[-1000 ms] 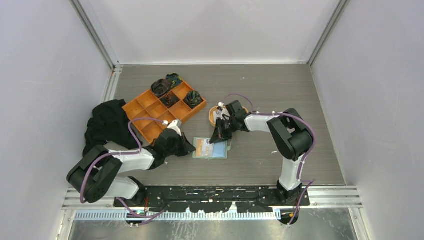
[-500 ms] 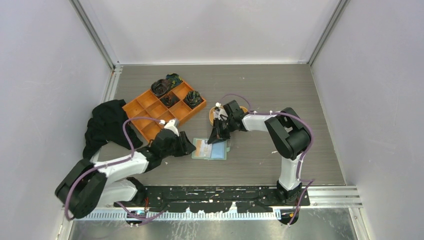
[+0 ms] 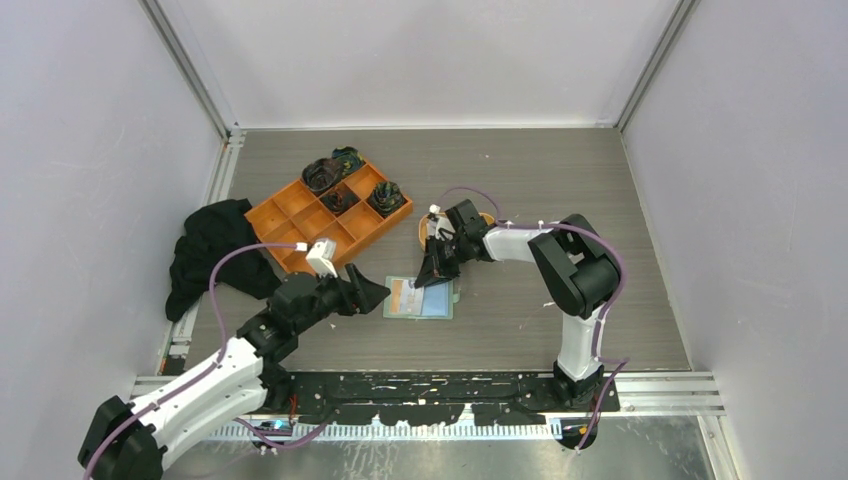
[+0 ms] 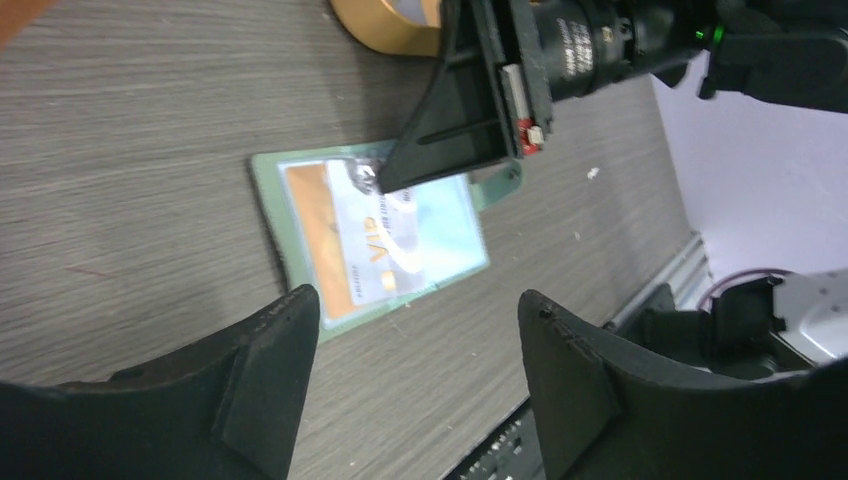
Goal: Put the credit cards into the card holder
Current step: Insert the credit card into the card holder.
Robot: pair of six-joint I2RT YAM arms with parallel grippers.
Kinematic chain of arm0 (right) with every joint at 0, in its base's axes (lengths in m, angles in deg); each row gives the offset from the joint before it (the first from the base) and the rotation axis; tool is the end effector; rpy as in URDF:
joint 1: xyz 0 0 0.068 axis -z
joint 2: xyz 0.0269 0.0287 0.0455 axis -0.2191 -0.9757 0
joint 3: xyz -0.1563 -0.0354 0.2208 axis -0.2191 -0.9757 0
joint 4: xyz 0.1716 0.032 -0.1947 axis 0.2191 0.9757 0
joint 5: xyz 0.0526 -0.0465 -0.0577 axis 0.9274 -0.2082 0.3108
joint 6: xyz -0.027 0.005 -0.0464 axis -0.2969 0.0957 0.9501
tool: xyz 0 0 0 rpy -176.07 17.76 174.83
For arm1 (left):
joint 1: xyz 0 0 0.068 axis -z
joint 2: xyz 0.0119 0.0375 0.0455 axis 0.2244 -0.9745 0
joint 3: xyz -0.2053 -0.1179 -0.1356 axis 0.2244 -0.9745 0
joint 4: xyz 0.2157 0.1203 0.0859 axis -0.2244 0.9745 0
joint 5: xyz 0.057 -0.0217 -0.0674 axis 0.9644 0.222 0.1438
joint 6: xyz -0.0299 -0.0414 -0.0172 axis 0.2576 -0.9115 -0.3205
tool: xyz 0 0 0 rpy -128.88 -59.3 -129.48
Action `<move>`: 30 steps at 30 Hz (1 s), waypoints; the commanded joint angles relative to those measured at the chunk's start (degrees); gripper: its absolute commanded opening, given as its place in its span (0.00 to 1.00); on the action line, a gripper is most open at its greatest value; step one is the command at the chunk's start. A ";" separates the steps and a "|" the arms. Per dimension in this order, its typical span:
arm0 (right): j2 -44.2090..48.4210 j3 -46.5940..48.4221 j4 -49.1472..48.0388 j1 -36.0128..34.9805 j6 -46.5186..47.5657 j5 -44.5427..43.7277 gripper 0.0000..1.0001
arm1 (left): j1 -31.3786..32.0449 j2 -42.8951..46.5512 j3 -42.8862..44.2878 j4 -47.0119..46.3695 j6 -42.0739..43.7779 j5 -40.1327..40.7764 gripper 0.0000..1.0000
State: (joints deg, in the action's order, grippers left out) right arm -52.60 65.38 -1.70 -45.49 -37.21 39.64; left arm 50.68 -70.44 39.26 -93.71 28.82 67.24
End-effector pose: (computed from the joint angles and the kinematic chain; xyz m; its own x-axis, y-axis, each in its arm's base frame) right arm 0.2922 0.2147 0.1223 -0.9664 -0.1537 -0.2059 -0.2560 0.6462 0.7190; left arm 0.1307 -0.1042 0.1962 -0.6516 -0.3895 -0.6509 0.2821 0.6721 -0.6846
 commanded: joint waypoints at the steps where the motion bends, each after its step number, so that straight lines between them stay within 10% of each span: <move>1: -1.42 0.93 1.82 -0.27 2.33 -3.40 0.15 | -0.06 -2.48 1.50 -6.74 -4.10 -8.32 0.66; 14: -2.01 1.11 2.05 -0.20 2.53 -3.19 0.16 | 22.85 -27.49 20.51 5.57 3.03 16.58 0.20; 30: -1.91 1.31 2.42 0.15 2.84 -2.88 0.17 | 25.35 -54.40 40.33 16.46 3.37 25.98 0.18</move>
State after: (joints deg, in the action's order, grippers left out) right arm -53.17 66.10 -1.22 -45.43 -36.16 40.26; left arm 75.75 -122.68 75.70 -79.92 31.00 88.29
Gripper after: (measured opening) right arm 0.168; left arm 0.173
